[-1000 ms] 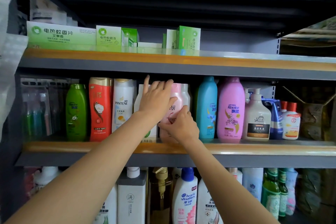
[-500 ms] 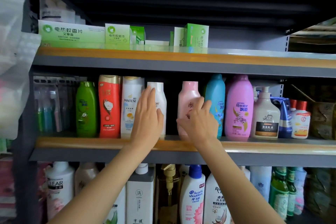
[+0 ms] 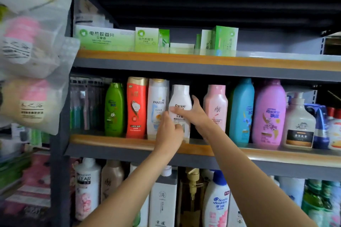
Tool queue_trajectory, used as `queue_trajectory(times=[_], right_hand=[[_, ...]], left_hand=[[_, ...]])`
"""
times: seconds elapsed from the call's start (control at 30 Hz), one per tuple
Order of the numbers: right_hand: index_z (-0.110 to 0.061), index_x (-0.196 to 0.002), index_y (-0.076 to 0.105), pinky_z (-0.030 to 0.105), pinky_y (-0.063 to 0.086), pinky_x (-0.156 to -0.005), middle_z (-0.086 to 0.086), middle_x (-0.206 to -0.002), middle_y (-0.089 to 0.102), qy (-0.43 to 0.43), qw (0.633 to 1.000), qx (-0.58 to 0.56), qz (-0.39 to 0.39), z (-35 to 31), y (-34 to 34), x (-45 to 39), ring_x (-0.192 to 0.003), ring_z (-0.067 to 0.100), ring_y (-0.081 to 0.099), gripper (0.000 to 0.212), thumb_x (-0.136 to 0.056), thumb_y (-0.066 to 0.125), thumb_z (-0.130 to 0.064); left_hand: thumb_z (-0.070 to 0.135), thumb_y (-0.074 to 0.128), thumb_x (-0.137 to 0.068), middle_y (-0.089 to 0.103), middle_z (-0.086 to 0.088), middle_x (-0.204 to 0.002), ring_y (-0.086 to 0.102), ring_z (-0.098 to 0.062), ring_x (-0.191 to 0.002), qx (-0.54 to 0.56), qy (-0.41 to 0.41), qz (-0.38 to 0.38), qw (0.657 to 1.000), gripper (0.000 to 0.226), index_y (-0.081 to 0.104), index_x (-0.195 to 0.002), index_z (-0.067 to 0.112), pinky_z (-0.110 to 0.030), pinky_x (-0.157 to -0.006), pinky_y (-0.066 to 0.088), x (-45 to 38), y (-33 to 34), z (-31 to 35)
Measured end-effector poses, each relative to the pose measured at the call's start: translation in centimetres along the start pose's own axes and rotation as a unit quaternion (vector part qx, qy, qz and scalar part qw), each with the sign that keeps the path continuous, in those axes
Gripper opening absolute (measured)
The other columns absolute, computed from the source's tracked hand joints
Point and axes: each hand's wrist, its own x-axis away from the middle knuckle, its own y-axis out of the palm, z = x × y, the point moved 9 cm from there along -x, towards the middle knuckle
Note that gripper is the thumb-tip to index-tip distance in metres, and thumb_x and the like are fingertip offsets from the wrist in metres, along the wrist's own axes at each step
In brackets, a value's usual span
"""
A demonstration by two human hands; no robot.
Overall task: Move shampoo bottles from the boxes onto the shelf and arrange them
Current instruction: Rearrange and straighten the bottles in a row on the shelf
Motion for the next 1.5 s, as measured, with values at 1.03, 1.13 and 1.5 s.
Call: queue_trajectory(times=[1.03, 1.13, 1.5], right_hand=[[-0.011, -0.141, 0.026, 0.028, 0.045, -0.076, 0.015, -0.121, 0.053, -0.091, 0.980, 0.135, 0.115, -1.4, -1.4, 3.0, -0.107, 0.028, 0.054, 0.061, -0.084, 0.040, 0.006], [-0.007, -0.141, 0.025, 0.036, 0.047, -0.086, 0.017, -0.128, 0.050, -0.091, 0.975, 0.158, 0.126, -1.7, -1.8, 2.9, -0.114, 0.031, 0.051, 0.062, -0.083, 0.040, 0.007], [-0.003, -0.148, 0.002, 0.023, 0.023, -0.109, 0.012, -0.153, 0.016, -0.163, 0.936, 0.284, 0.129, -4.2, -1.6, 4.9, -0.141, 0.026, 0.022, 0.081, -0.082, 0.045, 0.014]], left_hand=[[-0.001, 0.040, -0.090, 0.060, -0.003, -0.111, 0.056, -0.018, -0.103, 0.113, -0.101, -0.165, 0.975, 0.035, 0.047, -0.119, 0.018, -0.024, -0.076, 0.049, -3.1, 3.4, -0.4], [0.004, 0.047, -0.087, 0.059, -0.005, -0.117, 0.056, -0.020, -0.107, 0.100, -0.099, -0.173, 0.975, 0.047, 0.039, -0.131, 0.016, -0.031, -0.086, 0.051, -3.2, 3.9, -0.5], [-0.005, 0.039, -0.089, 0.050, 0.013, -0.098, 0.045, 0.004, -0.081, 0.112, -0.043, -0.127, 0.985, 0.052, 0.035, -0.137, 0.015, -0.022, -0.078, 0.046, -3.8, 2.7, 0.6]])
